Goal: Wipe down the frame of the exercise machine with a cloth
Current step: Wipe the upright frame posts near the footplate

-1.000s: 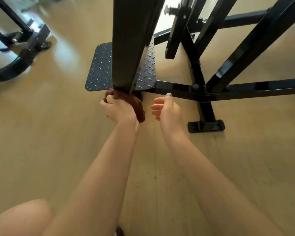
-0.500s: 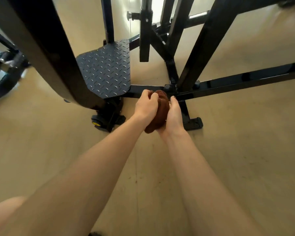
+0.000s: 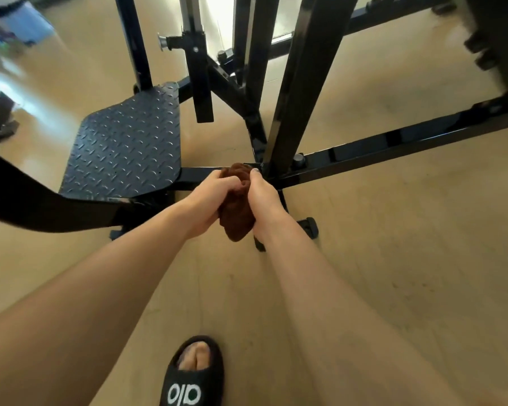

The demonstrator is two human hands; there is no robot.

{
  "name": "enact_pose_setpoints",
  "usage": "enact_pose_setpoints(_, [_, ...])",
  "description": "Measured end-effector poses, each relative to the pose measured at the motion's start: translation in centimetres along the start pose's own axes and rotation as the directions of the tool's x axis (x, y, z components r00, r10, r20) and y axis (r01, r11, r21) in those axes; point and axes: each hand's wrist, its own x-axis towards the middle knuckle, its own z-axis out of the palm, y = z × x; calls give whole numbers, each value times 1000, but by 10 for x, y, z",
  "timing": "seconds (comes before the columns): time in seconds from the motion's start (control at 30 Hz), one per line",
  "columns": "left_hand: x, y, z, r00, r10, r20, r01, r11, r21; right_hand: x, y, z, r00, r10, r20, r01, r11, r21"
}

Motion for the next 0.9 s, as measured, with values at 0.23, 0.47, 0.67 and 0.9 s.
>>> enact_pose_setpoints(0.23, [64,-25,14,975,187,122,-221,735,641,40,-3,-59,964,-248,-98,165,844,-511])
enact_pose_setpoints(0.47, [90,-83,46,903,357,239,-408,541,735,41,-4,-106,925,-350,147,247,262,-933])
enact_pose_setpoints(0.67, [87,-85,47,838,362,408,-530,365,766,36,26,-117,929,-319,186,294,334,-896])
enact_pose_setpoints(0.9, [76,-102,34,599,397,695,-778,83,623,45,22,-115,913,-371,170,325,410,-852])
